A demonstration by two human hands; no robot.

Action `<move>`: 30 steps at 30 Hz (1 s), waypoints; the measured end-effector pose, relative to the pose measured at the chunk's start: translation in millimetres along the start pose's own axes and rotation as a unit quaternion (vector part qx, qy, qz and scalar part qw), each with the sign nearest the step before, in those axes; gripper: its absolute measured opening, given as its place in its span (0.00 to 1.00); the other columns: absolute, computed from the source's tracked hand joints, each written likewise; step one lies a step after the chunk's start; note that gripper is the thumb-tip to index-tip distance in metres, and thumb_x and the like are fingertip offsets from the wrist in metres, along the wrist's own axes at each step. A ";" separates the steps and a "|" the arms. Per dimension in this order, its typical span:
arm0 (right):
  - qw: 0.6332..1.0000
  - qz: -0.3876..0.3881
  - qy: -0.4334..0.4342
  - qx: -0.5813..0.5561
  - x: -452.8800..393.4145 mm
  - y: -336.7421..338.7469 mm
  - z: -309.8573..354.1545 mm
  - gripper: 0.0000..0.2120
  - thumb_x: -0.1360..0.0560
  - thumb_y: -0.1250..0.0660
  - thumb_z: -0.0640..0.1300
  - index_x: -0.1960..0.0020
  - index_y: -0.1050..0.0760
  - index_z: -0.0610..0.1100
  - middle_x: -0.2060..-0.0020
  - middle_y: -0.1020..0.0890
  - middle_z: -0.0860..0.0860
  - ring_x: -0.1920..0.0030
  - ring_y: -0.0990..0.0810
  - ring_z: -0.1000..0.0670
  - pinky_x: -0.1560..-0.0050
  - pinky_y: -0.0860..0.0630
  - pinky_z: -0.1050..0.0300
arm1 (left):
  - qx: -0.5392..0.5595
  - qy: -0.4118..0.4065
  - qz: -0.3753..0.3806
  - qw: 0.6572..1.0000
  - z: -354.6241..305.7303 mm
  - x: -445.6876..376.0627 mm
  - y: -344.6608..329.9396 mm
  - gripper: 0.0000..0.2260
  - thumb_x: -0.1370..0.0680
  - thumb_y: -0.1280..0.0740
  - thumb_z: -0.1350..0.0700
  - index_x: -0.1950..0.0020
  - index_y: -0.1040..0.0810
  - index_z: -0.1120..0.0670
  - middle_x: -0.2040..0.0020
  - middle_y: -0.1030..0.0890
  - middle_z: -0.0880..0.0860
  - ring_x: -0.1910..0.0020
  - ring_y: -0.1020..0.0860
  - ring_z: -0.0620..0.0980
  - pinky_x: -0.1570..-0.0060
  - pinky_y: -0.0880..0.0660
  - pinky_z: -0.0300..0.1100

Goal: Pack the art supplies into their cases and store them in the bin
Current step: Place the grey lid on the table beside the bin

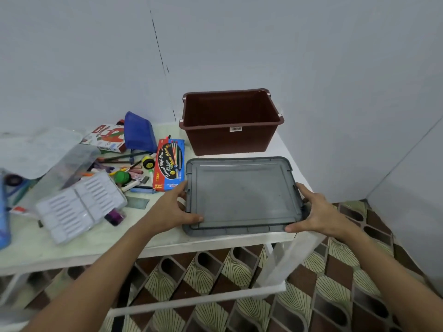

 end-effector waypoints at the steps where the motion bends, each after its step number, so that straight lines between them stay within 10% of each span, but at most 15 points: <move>1: 1.000 -0.001 -0.015 0.017 -2.5 2.9 -0.8 0.55 0.43 0.17 0.49 0.25 0.46 0.50 0.39 0.32 0.52 0.40 0.28 0.55 0.37 0.32 0.64 | -0.011 0.003 0.000 1.000 0.6 -1.5 -0.9 0.52 0.38 0.19 0.46 0.22 0.45 0.52 0.41 0.29 0.50 0.50 0.25 0.48 0.55 0.25 0.37; 4: 0.997 0.006 -0.052 0.065 -9.0 9.7 -1.3 0.63 0.49 0.19 0.61 0.23 0.50 0.52 0.33 0.38 0.43 0.32 0.35 0.40 0.30 0.36 0.42 | -0.034 0.010 0.003 0.999 0.7 -5.6 -2.8 0.53 0.39 0.20 0.43 0.22 0.45 0.52 0.40 0.28 0.50 0.48 0.25 0.49 0.51 0.23 0.41; 16: 0.997 0.000 -0.024 0.070 -23.9 12.7 0.7 0.51 0.41 0.19 0.52 0.25 0.44 0.52 0.43 0.38 0.49 0.36 0.37 0.46 0.33 0.35 0.44 | -0.061 0.031 0.010 0.998 -16.5 -12.9 -0.5 0.46 0.35 0.22 0.44 0.24 0.41 0.55 0.43 0.28 0.49 0.46 0.26 0.48 0.50 0.25 0.39; 21: 0.997 -0.008 -0.018 0.074 -32.0 10.8 -21.9 0.49 0.48 0.21 0.68 0.33 0.42 0.69 0.41 0.29 0.52 0.37 0.31 0.46 0.38 0.26 0.40 | -0.077 0.020 0.005 0.997 -18.8 -13.4 -1.8 0.36 0.33 0.23 0.46 0.30 0.33 0.56 0.47 0.28 0.51 0.53 0.27 0.46 0.56 0.26 0.38; 30: 0.989 -0.025 0.067 0.127 -38.9 -14.7 57.2 0.56 0.40 0.21 0.60 0.22 0.49 0.50 0.24 0.45 0.53 0.26 0.48 0.51 0.26 0.45 0.47 | -0.119 -0.009 -0.037 0.992 -18.4 -12.3 31.9 0.34 0.30 0.26 0.42 0.28 0.31 0.54 0.47 0.27 0.51 0.51 0.27 0.47 0.59 0.30 0.37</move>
Point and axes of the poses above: each hand's wrist, its own x-axis away from the middle knuckle, its own y-axis out of the back of the hand, z = x × y, the point moved 1 cm from there along -x, towards the middle knuckle
